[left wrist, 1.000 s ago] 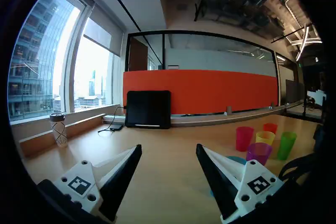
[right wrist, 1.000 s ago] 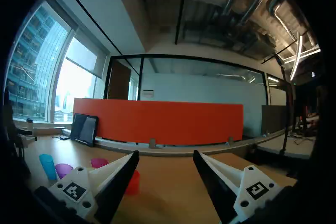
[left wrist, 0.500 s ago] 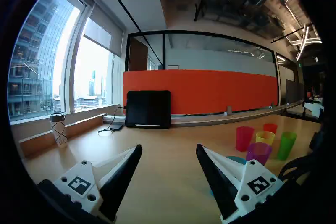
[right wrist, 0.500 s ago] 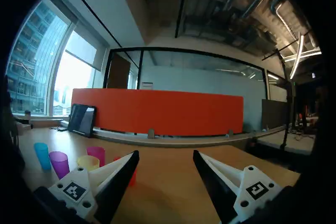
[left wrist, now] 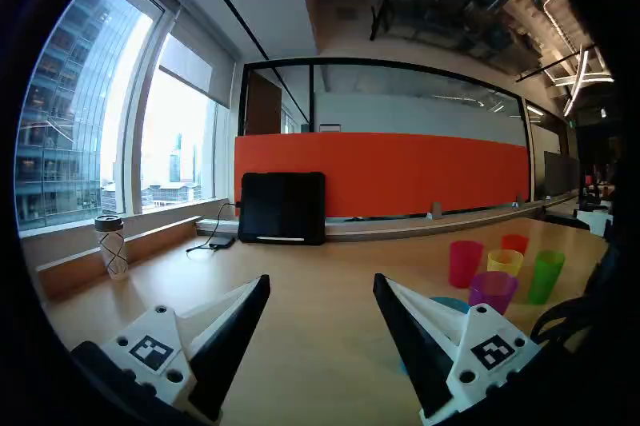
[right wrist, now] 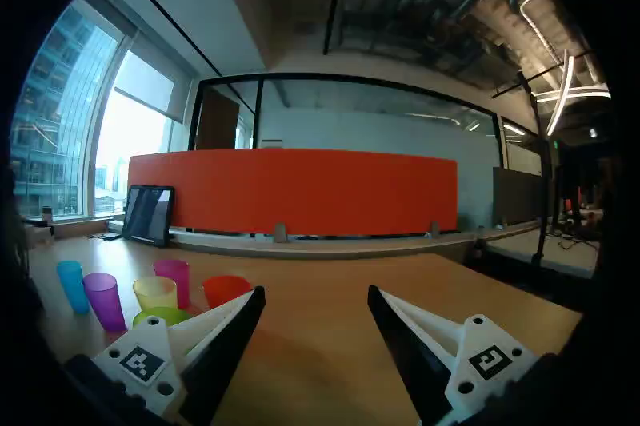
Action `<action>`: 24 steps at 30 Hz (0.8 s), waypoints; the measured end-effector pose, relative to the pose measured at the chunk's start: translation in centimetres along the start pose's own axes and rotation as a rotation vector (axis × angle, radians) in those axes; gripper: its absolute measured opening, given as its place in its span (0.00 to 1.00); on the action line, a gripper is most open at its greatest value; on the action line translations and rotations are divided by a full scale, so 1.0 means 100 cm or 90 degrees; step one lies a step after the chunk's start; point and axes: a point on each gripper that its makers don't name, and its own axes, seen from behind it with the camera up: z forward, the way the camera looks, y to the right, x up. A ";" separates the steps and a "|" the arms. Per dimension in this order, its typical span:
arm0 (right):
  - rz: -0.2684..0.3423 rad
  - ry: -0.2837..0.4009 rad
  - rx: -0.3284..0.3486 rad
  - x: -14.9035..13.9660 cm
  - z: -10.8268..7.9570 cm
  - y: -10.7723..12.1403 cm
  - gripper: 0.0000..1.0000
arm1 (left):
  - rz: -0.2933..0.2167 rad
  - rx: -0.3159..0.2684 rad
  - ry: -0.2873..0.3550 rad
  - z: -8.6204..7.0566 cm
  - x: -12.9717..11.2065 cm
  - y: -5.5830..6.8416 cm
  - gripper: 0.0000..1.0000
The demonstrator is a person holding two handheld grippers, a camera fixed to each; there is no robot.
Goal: Pour water
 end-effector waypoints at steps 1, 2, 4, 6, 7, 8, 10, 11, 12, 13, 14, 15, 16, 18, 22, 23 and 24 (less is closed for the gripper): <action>0.002 -0.002 0.000 -0.001 0.000 0.001 1.00 | 0.000 0.000 0.000 0.000 0.000 0.000 0.96; 0.004 -0.003 -0.001 -0.002 0.001 0.001 0.99 | 0.000 0.000 0.000 0.000 0.000 0.000 0.96; 0.009 -0.006 0.000 -0.003 0.001 0.002 1.00 | 0.000 0.000 0.000 0.000 0.000 0.000 0.96; 0.014 -0.008 0.001 -0.003 0.001 0.003 1.00 | 0.000 0.000 0.000 0.000 0.000 0.000 0.96; 0.015 -0.009 0.002 -0.003 0.000 0.003 1.00 | 0.000 0.000 0.000 0.000 0.000 0.000 0.96; 0.016 -0.010 0.003 -0.003 0.000 0.003 1.00 | 0.000 0.000 0.000 0.000 0.000 0.000 0.96; 0.015 -0.011 0.003 -0.003 -0.001 0.003 1.00 | 0.000 0.000 0.000 0.000 0.000 0.000 0.96; 0.014 -0.011 0.003 -0.002 -0.001 0.002 1.00 | 0.000 0.000 0.000 0.000 0.000 0.000 0.96; 0.013 -0.011 0.003 -0.002 -0.001 0.002 1.00 | 0.000 0.000 0.000 0.000 0.000 0.000 0.96; 0.013 -0.011 0.003 -0.002 -0.001 0.002 1.00 | 0.000 0.000 0.000 0.000 0.000 0.000 0.96; 0.014 -0.012 0.004 -0.002 -0.001 0.002 1.00 | 0.000 0.000 0.000 0.000 0.000 0.000 0.96; 0.014 -0.012 0.004 -0.002 -0.001 0.001 1.00 | 0.000 0.000 0.000 0.000 0.000 0.000 0.96; 0.014 -0.012 0.005 -0.002 -0.002 0.001 1.00 | 0.000 0.000 0.000 0.000 0.000 0.000 0.96; 0.014 -0.012 0.006 -0.002 -0.002 0.001 0.99 | 0.000 0.000 0.000 0.000 -0.001 0.000 0.96; 0.014 -0.012 0.008 -0.001 -0.003 -0.001 1.00 | 0.000 0.000 0.000 0.000 -0.001 0.000 0.96; 0.014 -0.012 0.008 -0.001 -0.003 -0.001 1.00 | 0.000 0.000 0.000 0.000 -0.001 0.001 0.96; 0.014 -0.012 0.008 -0.001 -0.003 -0.002 1.00 | 0.000 0.000 0.000 0.000 -0.001 0.001 0.96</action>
